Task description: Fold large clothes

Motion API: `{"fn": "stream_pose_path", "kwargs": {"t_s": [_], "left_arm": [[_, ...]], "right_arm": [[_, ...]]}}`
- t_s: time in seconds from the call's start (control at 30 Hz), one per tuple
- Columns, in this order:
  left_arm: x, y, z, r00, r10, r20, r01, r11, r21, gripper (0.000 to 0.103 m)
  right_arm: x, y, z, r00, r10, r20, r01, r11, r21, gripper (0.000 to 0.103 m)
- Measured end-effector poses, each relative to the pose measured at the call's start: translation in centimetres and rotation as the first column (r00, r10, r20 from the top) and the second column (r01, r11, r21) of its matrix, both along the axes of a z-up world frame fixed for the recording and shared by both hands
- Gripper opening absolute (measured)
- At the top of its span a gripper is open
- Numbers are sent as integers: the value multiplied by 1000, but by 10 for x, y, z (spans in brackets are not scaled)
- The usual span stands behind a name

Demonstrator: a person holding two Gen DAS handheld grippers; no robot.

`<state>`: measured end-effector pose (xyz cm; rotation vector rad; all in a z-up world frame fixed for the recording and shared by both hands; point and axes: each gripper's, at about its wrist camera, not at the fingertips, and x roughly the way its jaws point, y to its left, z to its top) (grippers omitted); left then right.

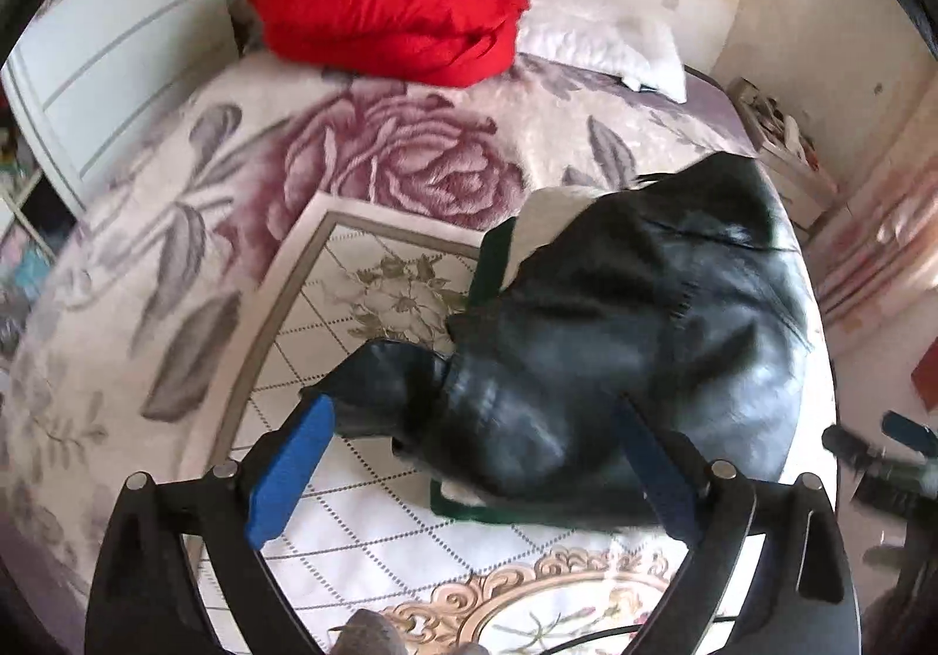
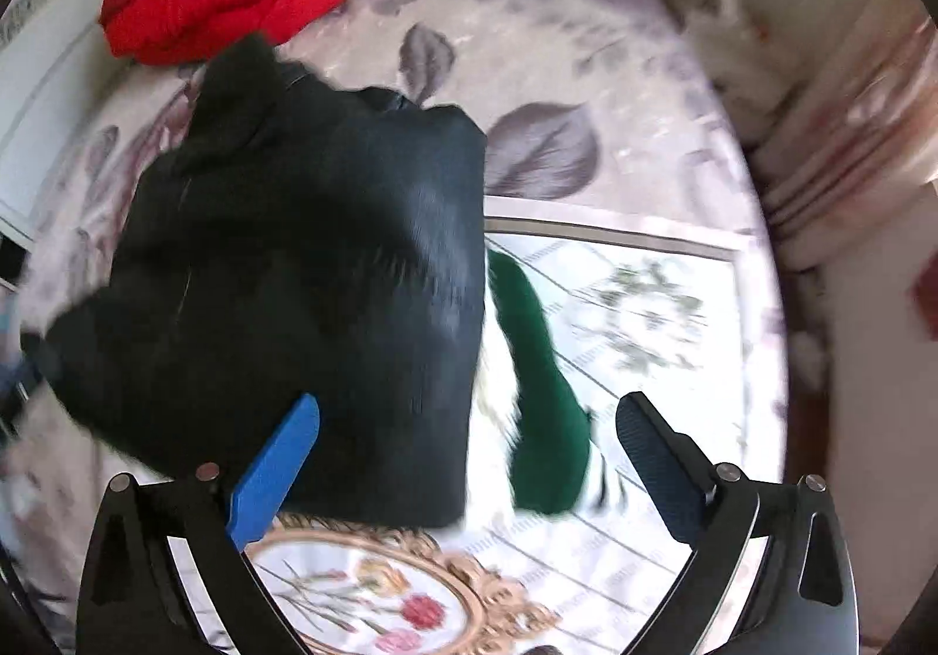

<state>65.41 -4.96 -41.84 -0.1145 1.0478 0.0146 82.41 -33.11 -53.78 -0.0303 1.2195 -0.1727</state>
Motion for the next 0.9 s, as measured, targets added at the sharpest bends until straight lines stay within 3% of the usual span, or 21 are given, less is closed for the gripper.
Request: {"fn": "stream_pose_path", "kwargs": {"t_s": [0.1, 0.2, 0.3, 0.67, 0.9], "left_arm": [[-17, -10, 23, 999, -30, 12, 29, 999, 40, 101], [-45, -21, 54, 998, -63, 23, 62, 996, 66, 101], [-73, -27, 85, 996, -88, 32, 86, 995, 54, 101], [-196, -30, 221, 981, -142, 135, 126, 985, 116, 101], [-263, -19, 281, 976, -129, 177, 110, 988, 110, 101]], "right_arm": [[-37, 17, 27, 999, -33, 43, 36, 997, -71, 103], [-71, 26, 51, 995, -79, 68, 84, 993, -80, 103], [-115, 38, 92, 989, -111, 95, 118, 990, -80, 103], [-258, 66, 254, 966, -137, 220, 164, 981, -108, 103], [-347, 83, 343, 945, -123, 302, 161, 982, -103, 103]]}}
